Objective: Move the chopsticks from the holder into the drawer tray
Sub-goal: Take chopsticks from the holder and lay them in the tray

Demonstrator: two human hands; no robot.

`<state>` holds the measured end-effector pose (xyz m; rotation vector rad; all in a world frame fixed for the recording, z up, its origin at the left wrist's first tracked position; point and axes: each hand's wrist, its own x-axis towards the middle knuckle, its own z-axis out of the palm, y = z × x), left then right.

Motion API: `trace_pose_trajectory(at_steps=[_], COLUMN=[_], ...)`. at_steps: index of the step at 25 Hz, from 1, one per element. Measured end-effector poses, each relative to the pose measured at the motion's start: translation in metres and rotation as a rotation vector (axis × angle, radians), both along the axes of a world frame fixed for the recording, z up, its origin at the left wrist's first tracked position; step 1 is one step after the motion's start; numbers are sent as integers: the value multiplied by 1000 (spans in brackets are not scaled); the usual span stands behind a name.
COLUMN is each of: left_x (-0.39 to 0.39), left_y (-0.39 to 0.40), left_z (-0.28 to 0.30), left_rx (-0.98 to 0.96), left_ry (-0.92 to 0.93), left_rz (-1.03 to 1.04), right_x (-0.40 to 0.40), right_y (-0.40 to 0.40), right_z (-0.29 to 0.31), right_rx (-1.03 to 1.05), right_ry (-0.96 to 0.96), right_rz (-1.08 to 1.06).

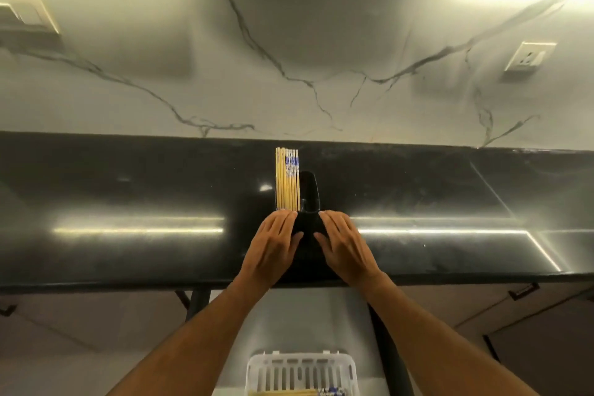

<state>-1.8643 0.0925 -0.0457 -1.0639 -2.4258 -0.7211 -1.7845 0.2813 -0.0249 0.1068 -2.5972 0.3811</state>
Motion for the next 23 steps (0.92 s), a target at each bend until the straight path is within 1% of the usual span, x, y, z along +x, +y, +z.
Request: trace_pose_trajectory(at_steps=[5, 9, 12, 15, 16, 18, 23], left_x=[-66, -113, -148, -171, -175, -183, -191], left_y=[39, 59, 69, 77, 78, 80, 83], left_z=[36, 47, 51, 46, 43, 35, 20], left_rx=[3, -92, -120, -151, -155, -183, -187], left_ry=[44, 53, -18, -23, -19, -13, -35], left_rz=[63, 118, 170, 203, 198, 177, 177], right_x=[-85, -138, -178, -215, -224, -238, -253], right_y=[6, 9, 14, 18, 19, 21, 24], right_z=[47, 61, 55, 47, 45, 41, 33], right_rx=[-96, -179, -245, -441, -506, -591, -665], right_ry=[5, -68, -128, -308, -336, -332, -333], right_rz=[-10, -37, -49, -186, -206, -227, -272])
